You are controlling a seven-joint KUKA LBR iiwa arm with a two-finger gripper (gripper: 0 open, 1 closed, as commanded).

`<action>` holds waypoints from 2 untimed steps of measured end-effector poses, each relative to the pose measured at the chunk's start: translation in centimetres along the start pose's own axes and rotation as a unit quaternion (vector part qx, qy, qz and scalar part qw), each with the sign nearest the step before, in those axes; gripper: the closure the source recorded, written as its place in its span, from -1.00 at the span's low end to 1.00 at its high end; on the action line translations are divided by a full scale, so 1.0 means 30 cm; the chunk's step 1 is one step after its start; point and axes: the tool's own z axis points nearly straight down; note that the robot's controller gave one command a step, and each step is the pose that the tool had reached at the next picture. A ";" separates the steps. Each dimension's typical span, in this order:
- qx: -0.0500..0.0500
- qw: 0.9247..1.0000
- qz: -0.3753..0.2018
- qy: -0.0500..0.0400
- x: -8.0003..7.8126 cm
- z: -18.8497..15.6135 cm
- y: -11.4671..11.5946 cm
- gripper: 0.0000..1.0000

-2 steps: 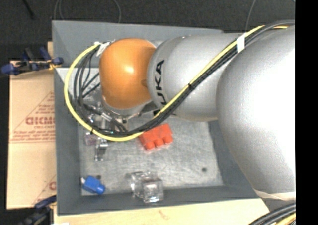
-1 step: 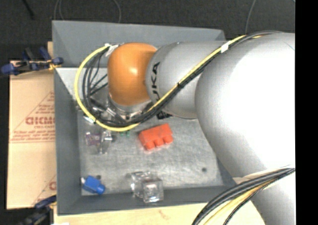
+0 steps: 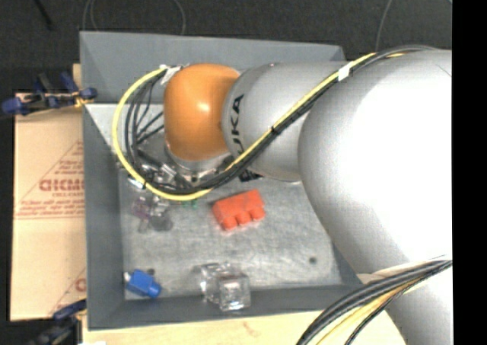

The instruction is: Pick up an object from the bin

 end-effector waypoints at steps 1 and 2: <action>-0.001 1.000 0.009 -0.002 0.048 -0.119 0.108 1.00; -0.001 1.000 0.014 -0.002 0.026 -0.220 0.102 1.00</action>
Offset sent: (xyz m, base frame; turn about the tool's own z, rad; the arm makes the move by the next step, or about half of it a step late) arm -0.0126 0.0312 0.0326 0.0231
